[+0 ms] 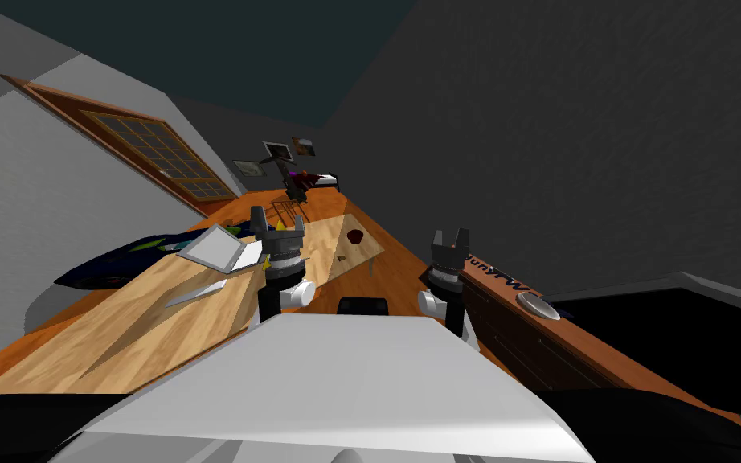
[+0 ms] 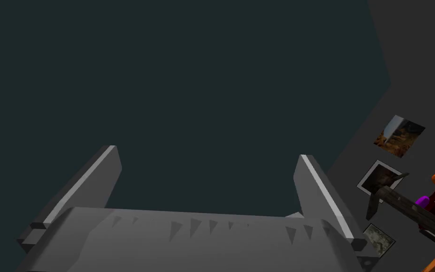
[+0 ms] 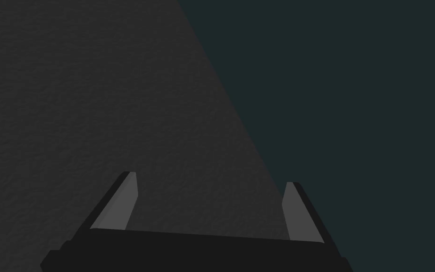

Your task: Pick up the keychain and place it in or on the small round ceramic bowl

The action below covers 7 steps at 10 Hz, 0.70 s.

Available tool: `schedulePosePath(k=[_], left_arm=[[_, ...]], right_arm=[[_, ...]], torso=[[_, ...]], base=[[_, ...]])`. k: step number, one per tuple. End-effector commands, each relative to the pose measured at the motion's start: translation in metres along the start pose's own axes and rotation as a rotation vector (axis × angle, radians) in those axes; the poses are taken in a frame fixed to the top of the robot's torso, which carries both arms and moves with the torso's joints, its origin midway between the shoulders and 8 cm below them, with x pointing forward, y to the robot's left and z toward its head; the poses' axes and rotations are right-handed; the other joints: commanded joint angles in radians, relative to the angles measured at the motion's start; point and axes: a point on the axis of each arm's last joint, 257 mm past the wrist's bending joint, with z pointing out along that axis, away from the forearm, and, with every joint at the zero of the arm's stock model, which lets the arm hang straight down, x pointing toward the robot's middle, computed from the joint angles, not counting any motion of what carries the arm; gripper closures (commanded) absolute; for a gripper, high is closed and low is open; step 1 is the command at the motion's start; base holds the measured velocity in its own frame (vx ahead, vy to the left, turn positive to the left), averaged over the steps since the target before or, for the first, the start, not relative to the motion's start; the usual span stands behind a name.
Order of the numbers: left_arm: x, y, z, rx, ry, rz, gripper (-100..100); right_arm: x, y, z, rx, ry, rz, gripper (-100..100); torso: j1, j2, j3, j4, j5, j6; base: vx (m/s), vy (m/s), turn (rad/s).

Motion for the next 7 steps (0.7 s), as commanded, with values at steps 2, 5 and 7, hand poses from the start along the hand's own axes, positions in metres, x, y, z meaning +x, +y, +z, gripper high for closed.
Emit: schedulePosePath(k=[2,5,7], left_arm=[[0.003,0.013,-0.004,-0.047,0.053,0.014,-100],[0.002,0.041,-0.013,-0.149,0.109,0.032,-100],[-0.004,0.064,-0.023,-0.237,0.132,0.043,-100]], right_arm=[[0.0,0.0,0.0,0.0,0.0,0.0,0],[0.0,0.0,0.0,0.0,0.0,0.0,0],[0.0,0.0,0.0,0.0,0.0,0.0,0]], torso=[[0.0,0.0,0.0,0.0,0.0,0.0],[-0.003,0.0,0.0,0.0,-0.001,0.0],[-0.003,0.0,0.0,0.0,-0.001,0.0]], base=[[-0.003,-0.018,-0.061],[-0.005,-0.045,-0.104],[0.001,-0.053,-0.144]])
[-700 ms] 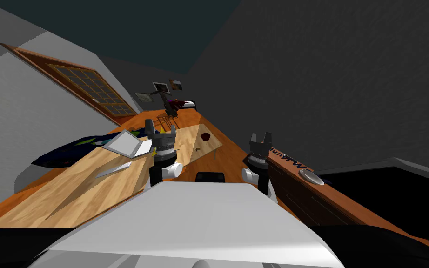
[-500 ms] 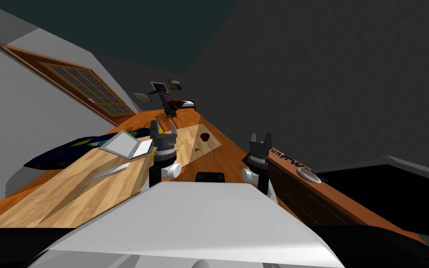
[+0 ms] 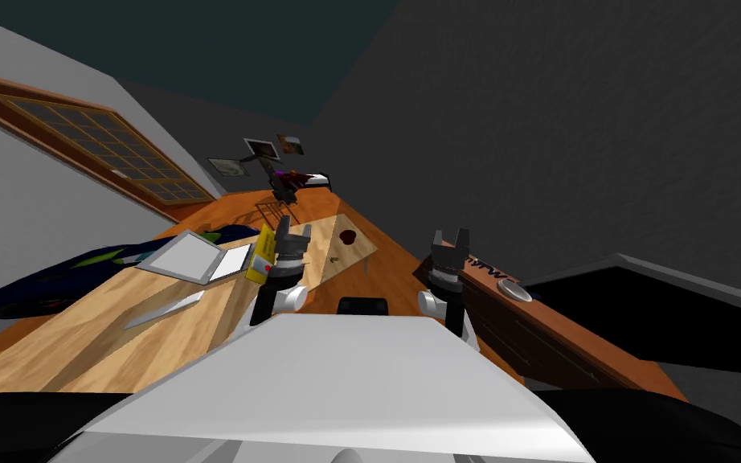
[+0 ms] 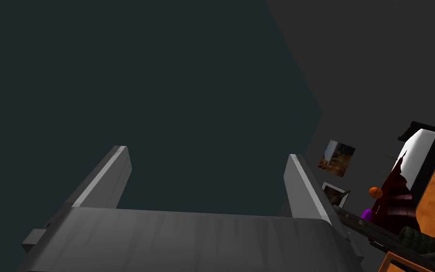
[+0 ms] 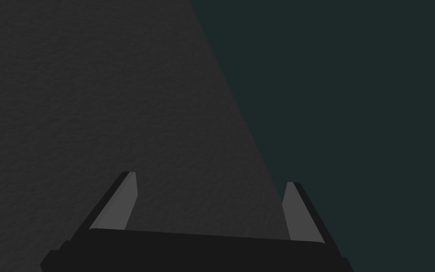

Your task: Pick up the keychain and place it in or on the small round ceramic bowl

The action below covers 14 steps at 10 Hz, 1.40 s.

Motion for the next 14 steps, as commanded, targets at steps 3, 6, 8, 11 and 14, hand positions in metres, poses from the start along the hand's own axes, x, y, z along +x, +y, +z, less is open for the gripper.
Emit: schedulePosePath(k=[3,6,8,11,14], left_arm=[[-0.009,0.035,-0.01,-0.13,0.02,0.006,-100],[-0.026,0.078,-0.029,-0.286,0.017,0.01,-100],[-0.041,0.106,-0.046,-0.397,0.0,0.013,-100],[-0.051,0.125,-0.058,-0.472,-0.016,0.015,-100],[-0.072,0.152,-0.083,-0.592,-0.053,0.018,-100]], right_arm=[[0.0,0.0,0.0,0.0,0.0,0.0,0],[0.0,0.0,0.0,0.0,0.0,0.0,0],[0.0,0.0,0.0,0.0,0.0,0.0,0],[0.0,0.0,0.0,0.0,0.0,0.0,0],[0.0,0.0,0.0,0.0,0.0,0.0,0]], torso=[[-0.002,0.0,0.0,0.0,0.0,0.0],[0.0,0.0,0.0,0.0,0.0,0.0],[-0.002,0.0,0.0,0.0,0.0,0.0],[0.0,0.0,0.0,0.0,0.0,0.0],[0.001,0.0,0.0,0.0,0.0,-0.001]], base=[[-0.006,-0.068,-0.129],[0.001,-0.062,-0.181],[0.003,-0.087,-0.181],[0.01,-0.047,-0.082],[0.015,-0.038,-0.108]])
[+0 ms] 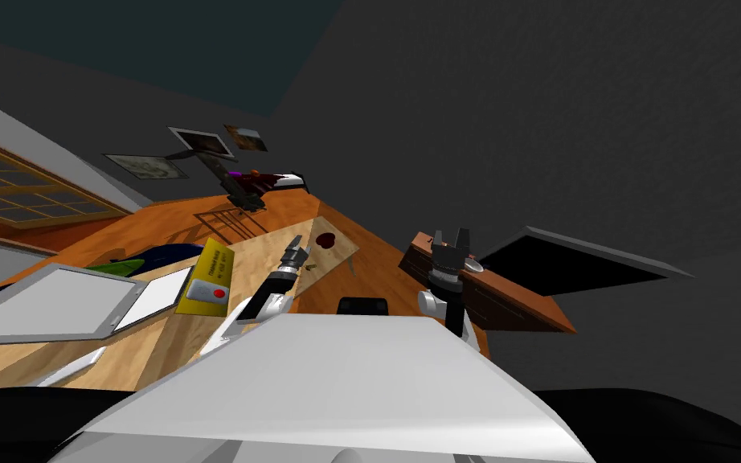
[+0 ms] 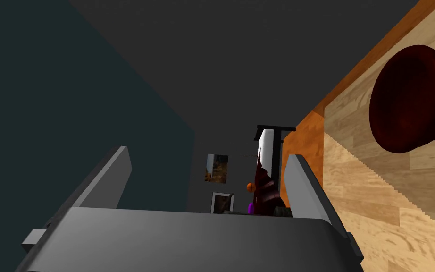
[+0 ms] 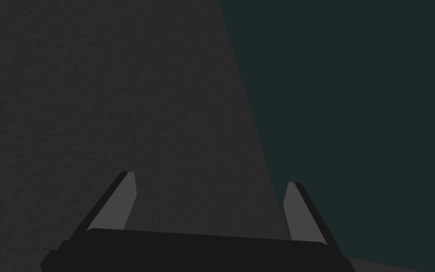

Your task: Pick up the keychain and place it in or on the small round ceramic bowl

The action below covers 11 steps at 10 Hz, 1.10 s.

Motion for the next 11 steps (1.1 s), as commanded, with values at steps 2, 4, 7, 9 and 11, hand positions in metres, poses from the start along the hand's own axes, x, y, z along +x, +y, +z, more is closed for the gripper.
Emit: schedulePosePath(k=[2,4,7,9,11], left_arm=[[-0.019,0.028,-0.009,-0.1,-0.035,-0.005,-100],[-0.045,0.062,-0.023,-0.209,-0.087,-0.013,-100],[-0.061,0.086,-0.034,-0.294,-0.125,-0.019,-100],[-0.076,0.105,-0.046,-0.36,-0.161,-0.026,-100],[-0.092,0.123,-0.059,-0.426,-0.2,-0.034,-100]], right_arm=[[0.0,0.0,0.0,0.0,0.0,0.0,0],[0.0,0.0,0.0,0.0,0.0,0.0,0],[0.0,0.0,0.0,0.0,0.0,0.0,0],[0.0,0.0,0.0,0.0,0.0,0.0,0],[0.0,0.0,0.0,0.0,0.0,0.0,0]], torso=[[-0.001,-0.001,-0.001,0.0,0.0,0.0],[0.0,0.0,0.0,0.0,0.0,0.0],[0.0,-0.002,-0.001,0.0,0.0,0.0],[0.001,-0.001,-0.001,0.0,0.0,0.0],[0.001,-0.001,-0.001,0.0,0.0,0.0]], base=[[0.037,-0.05,-0.147],[0.042,-0.046,-0.169],[0.044,-0.031,-0.081],[0.038,-0.021,-0.086],[0.044,-0.026,-0.093]])
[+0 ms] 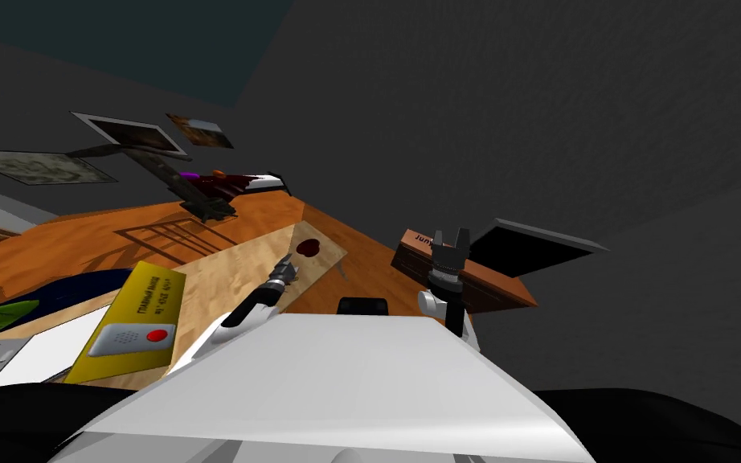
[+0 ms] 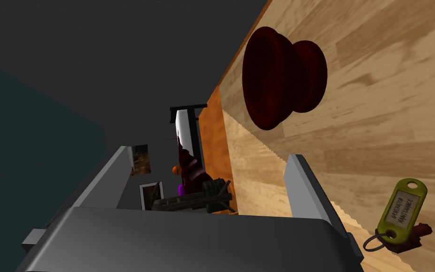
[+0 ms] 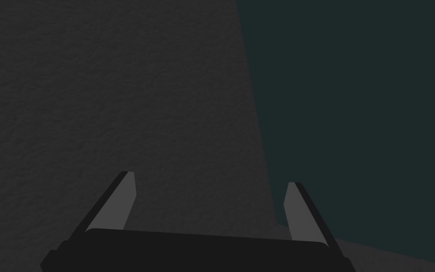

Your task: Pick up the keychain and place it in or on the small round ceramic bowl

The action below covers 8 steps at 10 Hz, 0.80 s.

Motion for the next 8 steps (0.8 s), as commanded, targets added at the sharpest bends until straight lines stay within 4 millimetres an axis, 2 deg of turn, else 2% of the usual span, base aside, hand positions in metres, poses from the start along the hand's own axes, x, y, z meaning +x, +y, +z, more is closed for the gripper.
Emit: schedulePosePath(k=[1,2,3,4,5,6,7,8], left_arm=[[-0.022,0.025,-0.003,-0.075,-0.046,-0.014,-100],[-0.023,0.027,-0.003,-0.083,-0.048,-0.014,-100],[-0.04,0.045,-0.009,-0.133,-0.086,-0.028,-100],[-0.041,0.049,-0.01,-0.15,-0.09,-0.029,-100],[-0.059,0.069,-0.018,-0.209,-0.132,-0.045,-100],[-0.06,0.071,-0.018,-0.217,-0.134,-0.046,-100],[-0.078,0.09,-0.028,-0.275,-0.176,-0.064,-100],[-0.078,0.092,-0.029,-0.283,-0.178,-0.065,-100]], right_arm=[[0.0,0.0,0.0,0.0,0.0,0.0,0],[0.0,0.0,0.0,0.0,0.0,0.0,0],[0.0,0.0,0.0,0.0,0.0,0.0,0],[0.0,0.0,0.0,0.0,0.0,0.0,0],[0.0,0.0,0.0,0.0,0.0,0.0,0],[0.0,0.0,0.0,0.0,0.0,0.0,0],[0.0,0.0,0.0,0.0,0.0,0.0,0],[0.0,0.0,0.0,0.0,0.0,0.0,0]], torso=[[0.0,0.0,0.0,0.0,0.0,0.0],[0.0,-0.001,0.0,0.0,0.0,0.0],[0.001,-0.001,0.0,0.0,0.0,0.0],[0.001,-0.001,-0.001,0.0,0.0,0.0],[0.001,-0.001,0.0,0.0,0.0,0.0],[0.0,-0.001,0.0,0.0,0.0,0.0],[0.0,-0.001,0.0,0.0,0.0,0.0],[0.001,-0.002,-0.001,0.0,0.0,0.0]], base=[[0.056,-0.023,-0.132],[0.049,-0.007,-0.055],[0.063,-0.008,-0.094],[0.052,-0.009,-0.068],[0.055,-0.022,-0.138],[0.054,-0.012,-0.05],[0.072,-0.004,-0.11],[0.057,0.005,-0.052]])
